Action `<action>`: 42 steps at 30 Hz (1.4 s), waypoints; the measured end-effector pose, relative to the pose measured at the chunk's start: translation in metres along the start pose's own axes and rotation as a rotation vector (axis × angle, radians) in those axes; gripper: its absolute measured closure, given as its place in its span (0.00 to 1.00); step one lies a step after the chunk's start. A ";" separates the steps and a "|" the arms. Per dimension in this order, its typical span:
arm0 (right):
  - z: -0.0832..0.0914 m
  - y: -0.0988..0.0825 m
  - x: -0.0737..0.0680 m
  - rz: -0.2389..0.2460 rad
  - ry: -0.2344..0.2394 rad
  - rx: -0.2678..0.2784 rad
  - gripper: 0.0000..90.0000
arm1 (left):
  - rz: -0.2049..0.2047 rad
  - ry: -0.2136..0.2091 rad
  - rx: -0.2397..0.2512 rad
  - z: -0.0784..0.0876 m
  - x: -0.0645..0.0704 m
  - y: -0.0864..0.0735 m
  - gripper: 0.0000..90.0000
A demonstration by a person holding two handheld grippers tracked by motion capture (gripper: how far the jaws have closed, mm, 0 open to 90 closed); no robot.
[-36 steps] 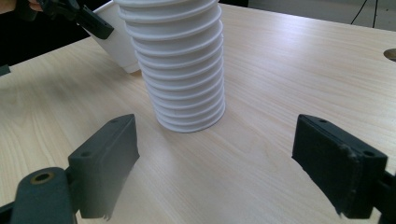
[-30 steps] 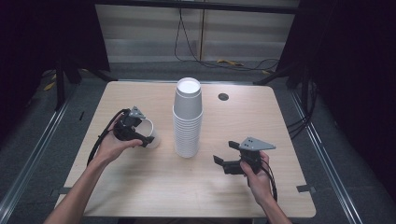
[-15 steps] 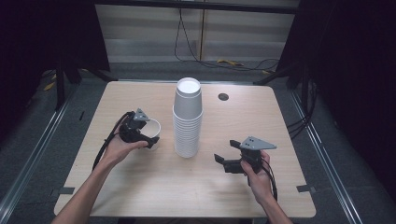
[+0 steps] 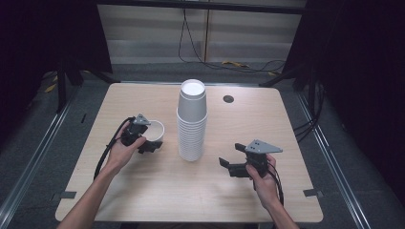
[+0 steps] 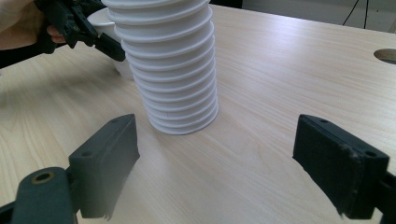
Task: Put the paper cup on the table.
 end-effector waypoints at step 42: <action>-0.002 0.000 -0.003 -0.005 0.018 -0.009 0.16 | 0.046 -0.056 0.048 0.012 -0.004 -0.036 0.17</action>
Point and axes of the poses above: each handheld gripper's, and its own axes: z roughly backward along the jaws, y roughly out of its top, x roughly to its right, the point moved 6 cm from there along -z, roughly forward along the jaws, and after that the axes turned 12 degrees about -x, right-handed, at the moved point
